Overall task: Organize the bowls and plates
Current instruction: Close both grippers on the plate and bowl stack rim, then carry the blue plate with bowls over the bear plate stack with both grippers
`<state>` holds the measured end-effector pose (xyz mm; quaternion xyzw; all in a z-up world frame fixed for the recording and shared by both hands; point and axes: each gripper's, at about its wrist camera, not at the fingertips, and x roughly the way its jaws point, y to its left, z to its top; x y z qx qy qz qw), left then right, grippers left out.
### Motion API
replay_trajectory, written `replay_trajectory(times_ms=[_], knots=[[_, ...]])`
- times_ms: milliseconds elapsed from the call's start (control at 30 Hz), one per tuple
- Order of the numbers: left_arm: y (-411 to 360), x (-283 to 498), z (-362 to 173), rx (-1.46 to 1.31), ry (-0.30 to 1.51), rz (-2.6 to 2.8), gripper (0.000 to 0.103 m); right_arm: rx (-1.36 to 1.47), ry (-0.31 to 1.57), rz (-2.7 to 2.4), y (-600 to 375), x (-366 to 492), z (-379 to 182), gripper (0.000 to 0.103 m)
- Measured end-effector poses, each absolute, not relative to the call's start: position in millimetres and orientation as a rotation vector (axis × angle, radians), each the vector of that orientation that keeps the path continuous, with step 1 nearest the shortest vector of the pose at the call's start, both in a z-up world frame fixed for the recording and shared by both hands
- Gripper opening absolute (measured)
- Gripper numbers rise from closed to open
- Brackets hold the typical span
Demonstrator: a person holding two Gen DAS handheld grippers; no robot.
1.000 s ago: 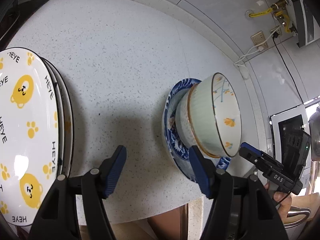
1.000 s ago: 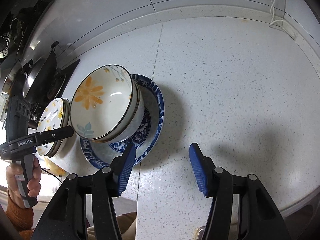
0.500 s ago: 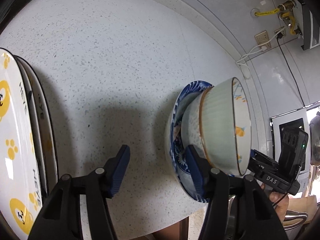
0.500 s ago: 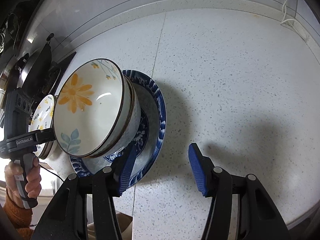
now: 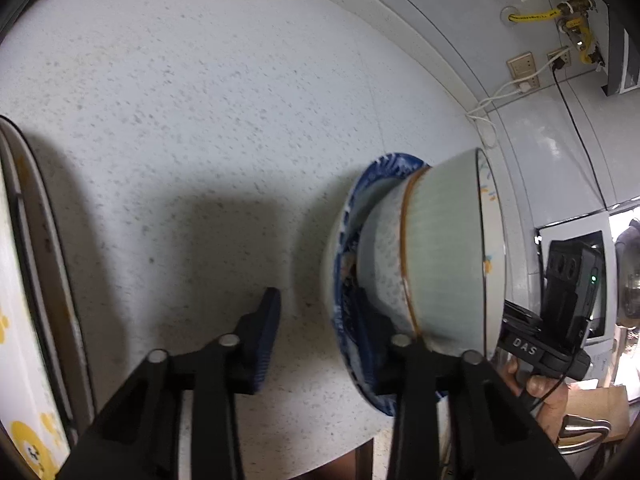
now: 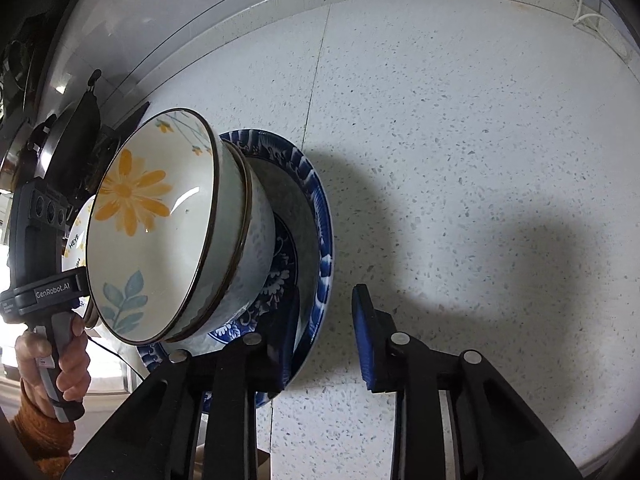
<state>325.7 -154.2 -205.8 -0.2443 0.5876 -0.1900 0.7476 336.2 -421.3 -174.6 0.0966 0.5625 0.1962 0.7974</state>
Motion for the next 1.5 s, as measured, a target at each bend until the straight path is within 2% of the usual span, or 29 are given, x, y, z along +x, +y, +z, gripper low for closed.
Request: replay_trajectory(times_ms=[67, 167, 700, 1033, 1267, 1500], knots=[[-158.5, 325.8, -207.9, -0.536, 1.289, -0.436, 0.018, 0.216, 1.214, 0.433, -419.5, 338.6, -176.1, 0.019], [-160.5, 327.6, -212.1, -0.558, 1.284, -0.440, 0.014, 0.214, 1.229, 0.449, -415.1, 340.1, -179.1, 0.016], [-165.0, 329.1, -210.0, -0.536, 1.288, -0.449, 0.014, 0.257, 1.248, 0.486, -406.6, 344.7, -189.5, 0.014], [-172.0, 328.3, -196.8, -0.540, 1.271, -0.454, 0.014, 0.277, 1.217, 0.451, -421.1, 337.0, -175.4, 0.014], [-142.8, 314.0, -163.2, -0.567, 1.216, -0.431, 0.014, 0.255, 1.180, 0.463, -411.6, 331.1, -150.0, 0.014], [-70.8, 270.8, -125.9, -0.584, 1.150, -0.330, 0.014, 0.208, 1.151, 0.565, -360.0, 330.3, -116.2, 0.014]])
